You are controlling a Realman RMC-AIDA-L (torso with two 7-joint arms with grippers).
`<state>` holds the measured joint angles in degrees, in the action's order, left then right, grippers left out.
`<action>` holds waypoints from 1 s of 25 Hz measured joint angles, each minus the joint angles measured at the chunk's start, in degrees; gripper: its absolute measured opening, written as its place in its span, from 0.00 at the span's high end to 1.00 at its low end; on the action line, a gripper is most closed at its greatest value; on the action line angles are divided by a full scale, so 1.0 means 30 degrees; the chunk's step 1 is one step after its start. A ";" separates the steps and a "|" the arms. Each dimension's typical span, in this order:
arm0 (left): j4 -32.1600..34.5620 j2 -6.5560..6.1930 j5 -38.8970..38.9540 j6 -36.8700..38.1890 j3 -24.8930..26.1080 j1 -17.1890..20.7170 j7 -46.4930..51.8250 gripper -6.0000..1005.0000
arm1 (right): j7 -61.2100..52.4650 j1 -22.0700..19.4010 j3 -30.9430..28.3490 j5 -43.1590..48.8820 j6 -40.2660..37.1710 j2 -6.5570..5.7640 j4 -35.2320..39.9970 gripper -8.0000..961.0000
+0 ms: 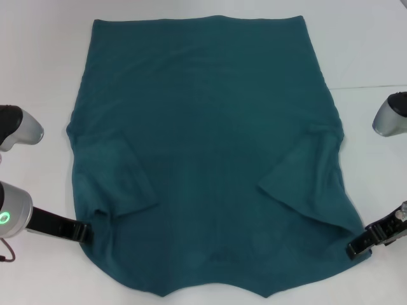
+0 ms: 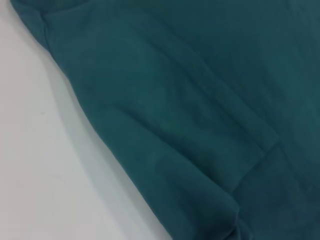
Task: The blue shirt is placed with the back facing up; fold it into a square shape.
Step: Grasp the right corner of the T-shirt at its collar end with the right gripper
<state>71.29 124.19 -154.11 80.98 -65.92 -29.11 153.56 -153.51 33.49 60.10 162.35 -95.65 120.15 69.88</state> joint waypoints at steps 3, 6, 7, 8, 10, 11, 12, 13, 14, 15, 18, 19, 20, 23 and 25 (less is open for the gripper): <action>-0.0003 0.0021 0.0006 -0.0016 0.0001 0.0032 -0.0005 0.93 | -0.0355 -0.0108 0.0607 -0.0035 0.0291 0.0000 -0.0077 0.08; -0.0003 0.0029 0.0013 -0.0029 0.0003 0.0091 -0.0007 0.93 | -0.0709 -0.0134 0.1285 -0.0036 0.0455 0.0013 -0.0130 0.08; -0.0004 0.0029 0.0013 -0.0031 0.0004 0.0107 -0.0007 0.93 | -0.0815 -0.0161 0.1557 -0.0036 0.0512 0.0018 -0.0131 0.08; -0.0004 0.0029 0.0013 -0.0034 0.0004 0.0115 -0.0007 0.93 | -0.0946 -0.0193 0.1854 -0.0036 0.0586 0.0023 -0.0125 0.08; -0.0004 0.0029 0.0013 -0.0038 0.0003 0.0133 -0.0014 0.93 | -0.1194 -0.0255 0.2353 -0.0038 0.0707 0.0026 -0.0096 0.08; -0.0004 0.0034 0.0013 -0.0039 0.0004 0.0142 -0.0036 0.93 | -0.1284 -0.0279 0.2569 -0.0033 0.0754 0.0026 -0.0084 0.08; -0.0004 0.0041 0.0013 -0.0042 0.0004 0.0149 -0.0059 0.93 | -0.1318 -0.0289 0.2681 -0.0027 0.0764 0.0025 -0.0088 0.08; -0.0003 0.0047 0.0013 -0.0041 0.0003 0.0149 -0.0075 0.93 | -0.1344 -0.0294 0.2756 -0.0017 0.0772 0.0024 -0.0106 0.10; -0.0004 0.0055 0.0013 -0.0040 0.0004 0.0152 -0.0101 0.93 | -0.1364 -0.0294 0.2783 0.0001 0.0775 0.0025 -0.0115 0.12; -0.0004 0.0057 0.0013 -0.0041 0.0005 0.0154 -0.0122 0.93 | -0.1417 -0.0299 0.2830 0.0021 0.0775 0.0031 -0.0123 0.14; -0.0020 0.0057 0.0013 -0.0068 0.0051 0.0156 -0.0163 0.93 | -0.1555 -0.0318 0.2915 0.0060 0.0776 0.0036 -0.0123 0.22; -0.0026 0.0058 0.0012 -0.0079 0.0057 0.0156 -0.0167 0.93 | -0.1577 -0.0327 0.2974 0.0064 0.0787 0.0036 -0.0123 0.26; -0.0030 0.0058 0.0013 -0.0087 0.0049 0.0153 -0.0168 0.93 | -0.1595 -0.0327 0.3036 0.0066 0.0807 0.0037 -0.0133 0.29; -0.0078 0.0059 0.0012 -0.0111 0.0008 0.0097 -0.0167 0.93 | -0.1783 -0.0326 0.3407 0.0085 0.0882 0.0022 -0.0145 0.36; -0.0130 0.0055 0.0012 -0.0115 0.0004 0.0055 -0.0167 0.93 | -0.1956 -0.0325 0.3611 0.0095 0.0903 0.0001 -0.0144 0.36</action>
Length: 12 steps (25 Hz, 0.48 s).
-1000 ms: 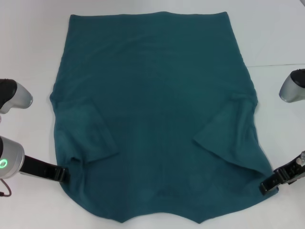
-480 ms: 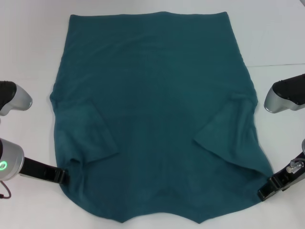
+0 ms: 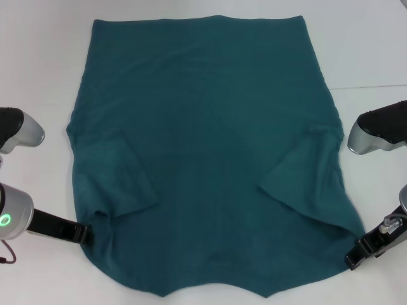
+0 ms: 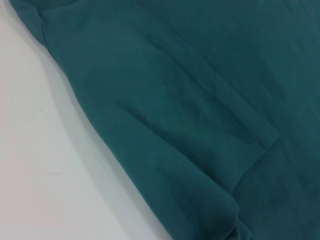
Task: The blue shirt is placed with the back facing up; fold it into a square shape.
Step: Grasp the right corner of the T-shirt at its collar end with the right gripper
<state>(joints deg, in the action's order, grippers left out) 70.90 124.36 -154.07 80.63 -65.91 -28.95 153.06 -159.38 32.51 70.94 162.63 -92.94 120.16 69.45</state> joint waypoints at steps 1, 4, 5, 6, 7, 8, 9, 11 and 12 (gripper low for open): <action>-0.0017 -0.0008 0.0001 -0.0001 0.0000 -0.0007 0.0001 0.93 | -0.0056 0.0001 0.0046 0.0003 0.0004 -0.0011 0.0007 0.36; -0.0068 -0.0023 0.0001 -0.0010 -0.0003 -0.0015 0.0001 0.93 | -0.0221 0.0001 0.0074 0.0028 0.0033 -0.0025 0.0099 0.35; -0.0080 -0.0026 0.0000 -0.0012 -0.0004 -0.0017 0.0001 0.93 | -0.0267 0.0006 0.0084 0.0066 0.0043 -0.0028 0.0142 0.35; -0.0085 -0.0027 0.0000 -0.0013 -0.0003 -0.0017 0.0001 0.93 | -0.0318 0.0020 0.0096 0.0128 0.0049 -0.0030 0.0192 0.35; -0.0087 -0.0027 0.0000 -0.0013 -0.0002 -0.0024 0.0002 0.93 | -0.0348 0.0032 0.0103 0.0196 0.0049 -0.0031 0.0241 0.35; -0.0089 -0.0028 0.0001 -0.0013 -0.0002 -0.0037 0.0002 0.93 | -0.0356 0.0037 0.0105 0.0250 0.0049 -0.0034 0.0311 0.35; -0.0094 -0.0027 0.0001 -0.0014 -0.0004 -0.0043 0.0003 0.93 | -0.0364 0.0045 0.0107 0.0287 0.0049 -0.0034 0.0382 0.35; -0.0105 -0.0028 0.0001 -0.0013 -0.0002 -0.0046 0.0004 0.93 | -0.0397 0.0071 0.0112 0.0391 0.0044 -0.0035 0.0485 0.35; -0.0112 -0.0028 0.0001 -0.0013 -0.0003 -0.0047 0.0006 0.93 | -0.0417 0.0088 0.0115 0.0494 0.0039 -0.0034 0.0501 0.35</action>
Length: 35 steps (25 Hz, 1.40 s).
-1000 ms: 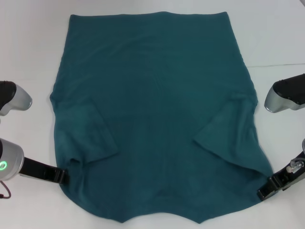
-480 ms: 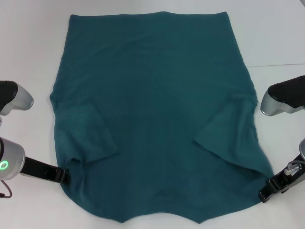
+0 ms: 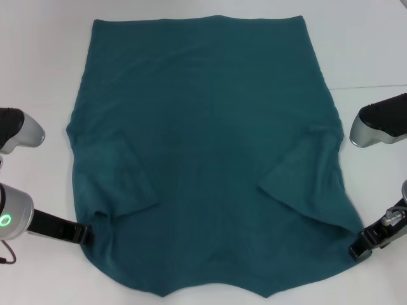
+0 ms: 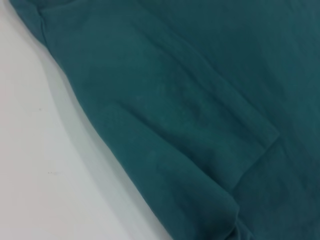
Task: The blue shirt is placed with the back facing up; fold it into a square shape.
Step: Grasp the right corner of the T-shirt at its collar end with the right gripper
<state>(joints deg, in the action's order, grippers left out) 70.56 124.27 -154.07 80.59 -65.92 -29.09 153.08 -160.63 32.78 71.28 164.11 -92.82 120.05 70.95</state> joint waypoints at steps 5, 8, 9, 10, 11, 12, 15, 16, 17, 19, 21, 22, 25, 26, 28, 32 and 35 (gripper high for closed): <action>-0.0032 0.0000 -0.0001 -0.0023 0.0000 -0.0001 0.0008 0.93 | -0.0052 0.0084 0.0196 0.0461 0.0170 0.0036 -0.0162 0.37; -0.0038 0.0001 -0.0001 -0.0028 0.0001 0.0000 0.0009 0.93 | -0.0071 0.0089 0.0397 0.0436 0.0263 0.0051 -0.0177 0.38; -0.0039 0.0000 -0.0001 -0.0030 0.0001 -0.0001 0.0009 0.93 | -0.0092 0.0094 0.0495 0.0400 0.0355 0.0055 -0.0201 0.38; -0.0039 0.0000 -0.0001 -0.0030 0.0001 -0.0001 0.0009 0.93 | -0.0099 0.0103 0.0519 0.0393 0.0397 0.0056 -0.0218 0.38; -0.0039 0.0000 -0.0001 -0.0031 0.0000 -0.0001 0.0009 0.93 | -0.0099 0.0103 0.0519 0.0393 0.0397 0.0056 -0.0218 0.39; -0.0038 0.0000 -0.0001 -0.0034 0.0001 -0.0001 0.0009 0.93 | -0.0099 0.0111 0.0546 0.0384 0.0417 0.0058 -0.0238 0.39; -0.0038 0.0001 -0.0001 -0.0053 0.0001 0.0000 0.0010 0.93 | -0.0155 0.0131 0.0792 0.0358 0.0479 0.0061 -0.0285 0.40; -0.0039 0.0001 -0.0001 -0.0054 0.0001 -0.0001 0.0010 0.93 | -0.0207 0.0137 0.0899 0.0356 0.0499 0.0060 -0.0307 0.40; -0.0038 0.0001 -0.0001 -0.0056 0.0001 -0.0001 0.0010 0.93 | -0.0284 0.0145 0.1072 0.0350 0.0515 0.0063 -0.0363 0.41; -0.0038 0.0001 -0.0001 -0.0058 0.0001 0.0000 0.0010 0.93 | -0.0414 0.0174 0.1343 0.0345 0.0565 0.0062 -0.0457 0.41; -0.0035 0.0001 -0.0001 -0.0059 0.0000 -0.0001 0.0010 0.93 | -0.0452 0.0184 0.1467 0.0343 0.0628 0.0062 -0.0504 0.42; -0.0032 0.0001 -0.0001 -0.0059 0.0002 -0.0001 0.0010 0.93 | -0.0458 0.0185 0.1509 0.0343 0.0644 0.0061 -0.0528 0.42; -0.0025 0.0001 -0.0001 -0.0060 0.0002 -0.0001 0.0010 0.93 | -0.0501 0.0169 0.1725 0.0344 0.0723 0.0061 -0.0569 0.43; -0.0025 0.0001 -0.0001 -0.0059 0.0001 -0.0001 0.0010 0.93 | -0.0506 0.0152 0.1791 0.0343 0.0792 0.0061 -0.0570 0.43; -0.0024 0.0001 -0.0001 -0.0059 0.0001 -0.0001 0.0005 0.93 | -0.0477 0.0111 0.1900 0.0301 0.0920 0.0060 -0.0571 0.44; -0.0024 0.0001 -0.0001 -0.0060 0.0001 -0.0001 -0.0003 0.93 | -0.0211 0.0040 0.1938 -0.0500 0.1171 0.0046 -0.0571 0.45; -0.0023 0.0001 -0.0002 -0.0060 0.0001 -0.0001 -0.0009 0.93 | -0.0066 0.0006 0.1844 -0.0979 0.1299 0.0009 -0.0591 0.50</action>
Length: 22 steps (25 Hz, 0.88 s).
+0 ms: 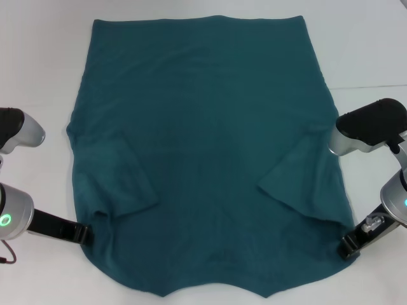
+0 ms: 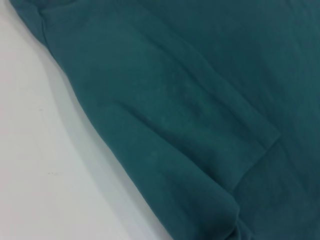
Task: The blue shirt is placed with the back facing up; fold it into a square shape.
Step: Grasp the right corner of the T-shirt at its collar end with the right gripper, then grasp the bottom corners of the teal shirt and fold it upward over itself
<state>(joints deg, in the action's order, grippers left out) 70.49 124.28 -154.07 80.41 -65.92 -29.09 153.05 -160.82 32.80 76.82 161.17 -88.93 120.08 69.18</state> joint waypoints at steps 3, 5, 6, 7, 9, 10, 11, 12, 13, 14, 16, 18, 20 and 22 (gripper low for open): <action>0.0000 0.0000 0.0000 0.0001 0.0000 0.0001 -0.0006 0.93 | 0.0024 0.0034 -0.0011 -0.0066 0.0098 -0.0006 -0.0264 0.63; 0.0000 0.0000 0.0000 0.0001 0.0000 0.0000 -0.0008 0.93 | 0.0058 0.0065 -0.0010 -0.0082 0.0212 -0.0007 -0.0454 0.71; 0.0000 0.0000 0.0000 0.0000 0.0000 -0.0001 -0.0011 0.93 | 0.0106 0.0068 -0.0029 -0.0110 0.0294 -0.0009 -0.0480 0.75; 0.0000 0.0000 0.0000 0.0001 0.0001 0.0001 -0.0013 0.93 | 0.0175 0.0066 -0.0080 -0.0165 0.0349 -0.0008 -0.0498 0.79; 0.0000 0.0000 0.0001 0.0001 0.0028 0.0001 -0.0013 0.93 | 0.0385 0.0043 -0.0258 -0.0352 0.0451 -0.0038 -0.0498 0.88; 0.0000 0.0000 0.0008 0.0001 0.0139 0.0002 -0.0013 0.93 | 0.0663 0.0010 -0.0472 -0.0555 0.0471 -0.0068 -0.0463 0.92; 0.0000 0.0000 0.0008 0.0001 0.0139 0.0002 -0.0013 0.93 | 0.0663 0.0010 -0.0472 -0.0555 0.0471 -0.0068 -0.0463 0.92; 0.0000 0.0000 0.0056 0.0009 0.0235 0.0008 -0.0015 0.93 | 0.0900 0.0005 -0.0630 -0.0623 0.0457 -0.0068 -0.0422 0.92; -0.0001 -0.0006 0.0146 0.0066 0.0332 0.0016 -0.0028 0.93 | 0.1172 0.0005 -0.0792 -0.0653 0.0401 -0.0068 -0.0370 0.93; 0.0001 -0.0027 0.0229 0.0176 0.0447 0.0017 -0.0050 0.93 | 0.1500 0.0012 -0.0921 -0.0654 0.0314 -0.0071 -0.0304 0.93; 0.0039 -0.0091 0.0376 0.0731 0.0927 -0.0065 -0.0245 0.93 | 0.2343 0.0080 -0.1086 -0.0622 -0.0049 -0.0118 -0.0236 0.93; 0.0021 -0.0209 0.0390 0.1628 0.1750 -0.0319 -0.0598 0.93 | 0.3171 0.0240 -0.1207 -0.0562 -0.0671 -0.0226 -0.0204 0.93; -0.0125 -0.0477 0.0357 0.2923 0.2811 -0.0679 -0.0972 0.93 | 0.3968 0.0501 -0.1510 -0.0576 -0.1499 -0.0335 -0.0204 0.93; -0.0141 -0.0751 0.0344 0.4133 0.3550 -0.0821 -0.1134 0.93 | 0.4848 0.0803 -0.2017 -0.0629 -0.2478 -0.0332 -0.0204 0.93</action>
<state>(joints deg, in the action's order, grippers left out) 70.07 122.03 -153.04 92.81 -55.27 -31.55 149.65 -146.28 35.21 70.76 159.29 -96.36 119.08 68.57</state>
